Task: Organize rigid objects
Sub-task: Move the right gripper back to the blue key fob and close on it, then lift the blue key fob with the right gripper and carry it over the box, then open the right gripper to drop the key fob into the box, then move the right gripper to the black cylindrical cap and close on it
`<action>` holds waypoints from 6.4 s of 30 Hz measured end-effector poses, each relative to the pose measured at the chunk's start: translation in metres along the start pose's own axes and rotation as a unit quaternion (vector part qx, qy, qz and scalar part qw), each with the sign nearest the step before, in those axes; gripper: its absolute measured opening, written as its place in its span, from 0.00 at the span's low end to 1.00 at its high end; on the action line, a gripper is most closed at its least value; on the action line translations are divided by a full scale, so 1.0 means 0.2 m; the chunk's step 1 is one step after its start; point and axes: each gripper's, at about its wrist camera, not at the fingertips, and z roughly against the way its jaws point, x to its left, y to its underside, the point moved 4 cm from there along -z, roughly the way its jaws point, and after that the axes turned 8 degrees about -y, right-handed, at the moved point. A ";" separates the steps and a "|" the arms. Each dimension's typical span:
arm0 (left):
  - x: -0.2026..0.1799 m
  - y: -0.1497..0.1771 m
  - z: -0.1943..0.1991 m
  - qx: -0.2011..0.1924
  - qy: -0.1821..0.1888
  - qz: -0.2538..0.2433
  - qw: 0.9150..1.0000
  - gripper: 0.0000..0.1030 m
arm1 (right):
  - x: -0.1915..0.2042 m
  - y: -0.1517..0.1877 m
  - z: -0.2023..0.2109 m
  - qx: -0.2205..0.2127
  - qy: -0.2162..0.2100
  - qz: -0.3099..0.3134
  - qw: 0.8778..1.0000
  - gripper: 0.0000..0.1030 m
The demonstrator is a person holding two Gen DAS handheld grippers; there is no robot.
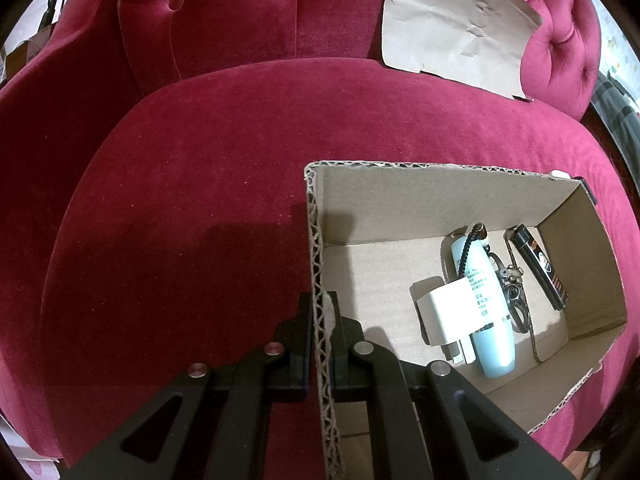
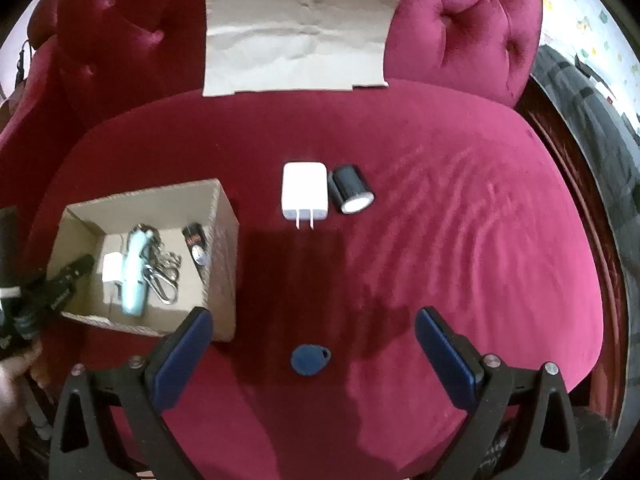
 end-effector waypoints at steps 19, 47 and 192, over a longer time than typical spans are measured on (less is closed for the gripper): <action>-0.01 0.00 0.00 0.000 -0.002 -0.001 1.000 0.05 | -0.11 0.20 -0.25 0.046 0.008 -0.004 0.999 1.00; -0.02 0.00 0.01 -0.001 -0.004 -0.001 1.000 0.05 | -0.12 0.28 -0.38 0.048 -0.007 0.004 0.999 0.65; -0.03 0.00 0.01 -0.001 -0.008 -0.005 1.000 0.05 | 0.41 -0.28 -0.12 -0.025 -0.080 0.086 0.993 1.00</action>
